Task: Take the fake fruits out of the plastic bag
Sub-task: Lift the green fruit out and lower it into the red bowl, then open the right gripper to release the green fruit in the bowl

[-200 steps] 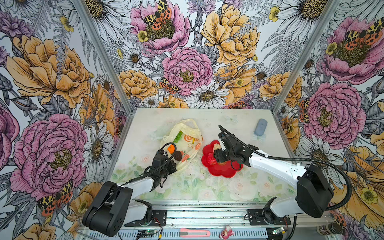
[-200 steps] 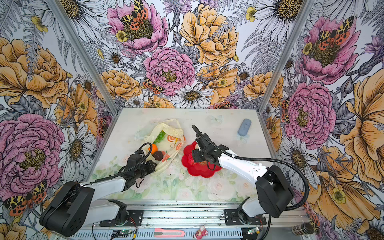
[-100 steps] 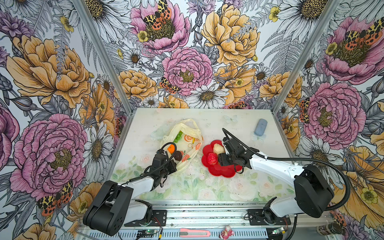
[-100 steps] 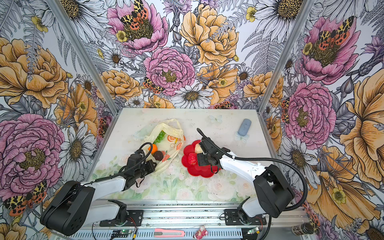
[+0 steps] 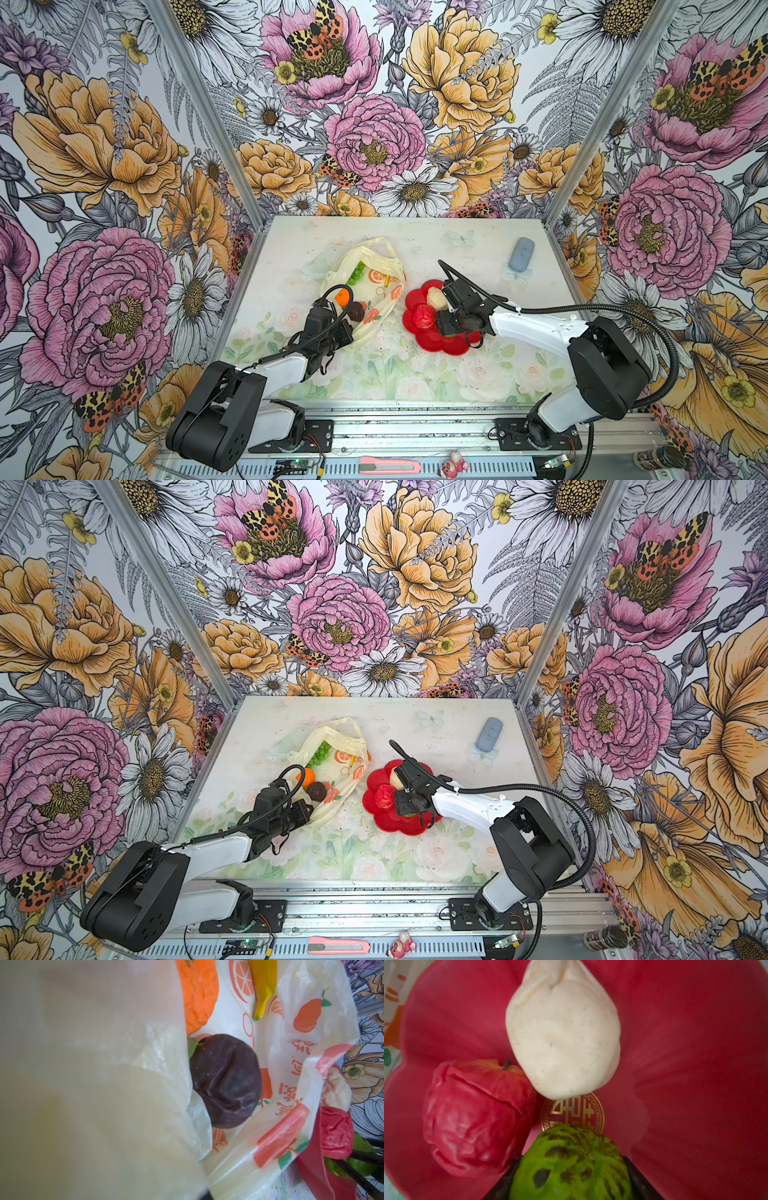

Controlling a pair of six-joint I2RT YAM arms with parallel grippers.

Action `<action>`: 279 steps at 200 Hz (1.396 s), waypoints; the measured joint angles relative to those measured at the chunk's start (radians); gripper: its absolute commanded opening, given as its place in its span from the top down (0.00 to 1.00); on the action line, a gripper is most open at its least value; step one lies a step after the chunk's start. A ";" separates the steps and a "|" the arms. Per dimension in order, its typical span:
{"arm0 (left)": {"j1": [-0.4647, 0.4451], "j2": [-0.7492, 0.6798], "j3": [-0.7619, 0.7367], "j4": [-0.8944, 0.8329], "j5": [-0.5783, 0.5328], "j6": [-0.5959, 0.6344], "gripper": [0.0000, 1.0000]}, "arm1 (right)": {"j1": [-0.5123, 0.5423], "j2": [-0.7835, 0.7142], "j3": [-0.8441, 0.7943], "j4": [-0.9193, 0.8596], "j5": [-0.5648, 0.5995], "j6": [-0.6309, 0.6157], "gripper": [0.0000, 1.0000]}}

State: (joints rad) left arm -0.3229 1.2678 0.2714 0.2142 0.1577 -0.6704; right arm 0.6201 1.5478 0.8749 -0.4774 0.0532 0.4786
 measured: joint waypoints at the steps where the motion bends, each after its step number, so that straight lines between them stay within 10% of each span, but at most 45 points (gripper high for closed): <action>1: 0.000 0.000 0.000 0.000 0.000 0.000 1.00 | 0.000 0.002 0.000 0.000 0.001 0.000 0.31; 131: 0.000 0.000 0.000 0.000 0.000 0.000 1.00 | -0.006 -0.022 0.003 0.011 0.022 -0.001 0.16; 279: 0.000 0.000 0.000 0.000 0.000 0.000 1.00 | -0.039 -0.304 -0.173 0.014 0.051 0.032 0.32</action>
State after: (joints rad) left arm -0.3229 1.2678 0.2714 0.2142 0.1581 -0.6704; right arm 0.5808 1.2442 0.7017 -0.4637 0.1043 0.5102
